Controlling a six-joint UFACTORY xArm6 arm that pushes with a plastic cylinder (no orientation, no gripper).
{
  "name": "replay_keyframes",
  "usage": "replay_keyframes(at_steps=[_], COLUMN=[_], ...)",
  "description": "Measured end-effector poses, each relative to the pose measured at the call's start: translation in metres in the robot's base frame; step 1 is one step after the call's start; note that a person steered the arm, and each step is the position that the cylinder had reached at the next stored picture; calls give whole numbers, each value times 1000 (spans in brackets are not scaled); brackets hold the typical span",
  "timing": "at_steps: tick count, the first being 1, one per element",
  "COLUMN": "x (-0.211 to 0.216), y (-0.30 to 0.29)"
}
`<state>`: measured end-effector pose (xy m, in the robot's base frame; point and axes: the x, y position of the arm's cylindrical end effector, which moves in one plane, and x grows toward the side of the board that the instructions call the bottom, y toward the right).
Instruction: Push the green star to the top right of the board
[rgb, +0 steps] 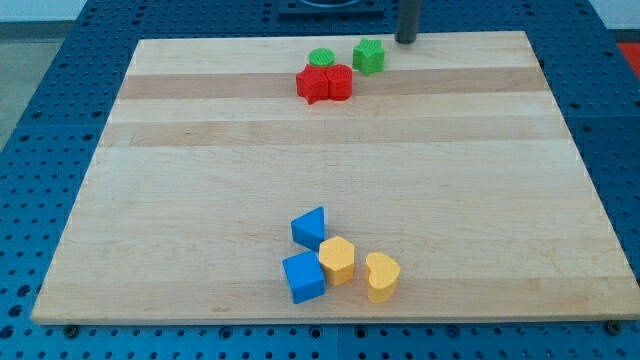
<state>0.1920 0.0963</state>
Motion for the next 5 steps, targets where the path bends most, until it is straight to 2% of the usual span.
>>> replay_keyframes(at_steps=[1, 3, 4, 5], x=[1, 0, 32, 37], y=[-23, -120, -120, -115])
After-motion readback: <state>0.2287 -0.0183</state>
